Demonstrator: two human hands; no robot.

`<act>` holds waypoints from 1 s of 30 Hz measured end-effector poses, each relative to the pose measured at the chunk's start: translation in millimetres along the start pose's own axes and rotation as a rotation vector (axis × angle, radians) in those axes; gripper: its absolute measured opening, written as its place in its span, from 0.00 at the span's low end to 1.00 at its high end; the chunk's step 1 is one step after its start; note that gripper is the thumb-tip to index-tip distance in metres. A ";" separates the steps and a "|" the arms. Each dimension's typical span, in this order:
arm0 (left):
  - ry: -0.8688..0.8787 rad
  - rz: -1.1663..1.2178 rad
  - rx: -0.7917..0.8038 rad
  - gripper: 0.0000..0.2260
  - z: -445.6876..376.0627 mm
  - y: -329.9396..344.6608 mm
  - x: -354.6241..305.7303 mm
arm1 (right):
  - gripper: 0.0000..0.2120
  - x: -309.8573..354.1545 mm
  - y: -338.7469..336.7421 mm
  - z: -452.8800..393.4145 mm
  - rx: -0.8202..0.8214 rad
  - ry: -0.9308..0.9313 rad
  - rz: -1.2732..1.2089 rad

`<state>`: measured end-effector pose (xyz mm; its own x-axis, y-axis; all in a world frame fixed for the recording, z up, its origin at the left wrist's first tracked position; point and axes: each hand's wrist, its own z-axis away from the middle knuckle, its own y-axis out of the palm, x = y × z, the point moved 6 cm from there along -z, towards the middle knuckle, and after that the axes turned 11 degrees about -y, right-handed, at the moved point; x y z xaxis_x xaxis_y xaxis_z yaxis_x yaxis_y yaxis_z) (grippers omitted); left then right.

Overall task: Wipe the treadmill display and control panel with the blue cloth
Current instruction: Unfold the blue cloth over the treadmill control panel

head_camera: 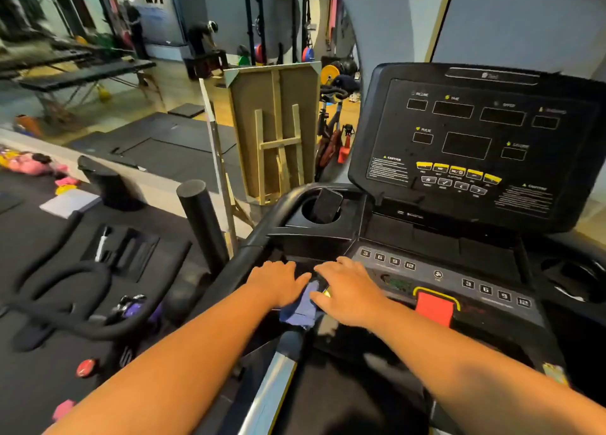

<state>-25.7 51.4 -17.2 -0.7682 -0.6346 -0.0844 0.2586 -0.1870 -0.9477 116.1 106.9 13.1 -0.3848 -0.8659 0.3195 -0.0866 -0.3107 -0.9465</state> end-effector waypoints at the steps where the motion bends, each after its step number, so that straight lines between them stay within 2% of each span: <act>1: -0.012 0.021 0.052 0.28 -1.4 6.6 3.4 | 0.27 5.8 4.4 -0.8 0.025 -0.022 -0.001; 3: -0.033 0.108 0.122 0.27 -0.6 15.1 6.5 | 0.25 14.5 12.7 -0.8 0.067 -0.057 0.026; 5: -0.039 0.228 0.128 0.22 -0.3 18.0 6.7 | 0.25 19.8 20.3 0.9 0.095 -0.055 0.048; 10: -0.068 0.585 0.030 0.09 -6.1 16.9 7.7 | 0.22 15.9 25.5 3.0 0.032 -0.023 0.058; 13: -0.068 0.737 -0.074 0.09 -2.6 3.8 8.0 | 0.20 9.3 26.3 4.4 -0.011 0.025 -0.044; 17: -0.014 0.983 -0.186 0.10 12.6 -37.2 -2.3 | 0.21 7.9 6.4 9.1 -0.249 0.146 -0.384; 20: 0.093 1.116 -0.245 0.09 33.5 -78.2 -29.7 | 0.20 7.2 -19.4 15.0 -0.416 0.339 -0.989; 22: 0.210 1.118 -0.243 0.11 49.1 -100.3 -56.8 | 0.18 6.3 -34.3 17.9 -0.488 0.368 -1.387; 24: 0.324 1.056 -0.154 0.13 62.2 -111.5 -85.2 | 0.18 -1.0 -50.7 25.3 -0.607 0.365 -1.652; 27: 0.442 0.947 -0.031 0.18 71.6 -108.2 -116.5 | 0.16 -25.2 -64.9 46.2 -0.777 0.474 -1.668; 30: 0.399 1.000 0.045 0.12 70.4 -93.0 -134.5 | 0.19 -43.4 -64.8 74.1 -0.845 0.566 -1.672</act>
<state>94.9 101.4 104.0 -0.3303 -0.2261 -0.9164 0.8903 0.2476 -0.3820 206.5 135.5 63.8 0.3502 0.3094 0.8841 -0.8958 -0.1653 0.4126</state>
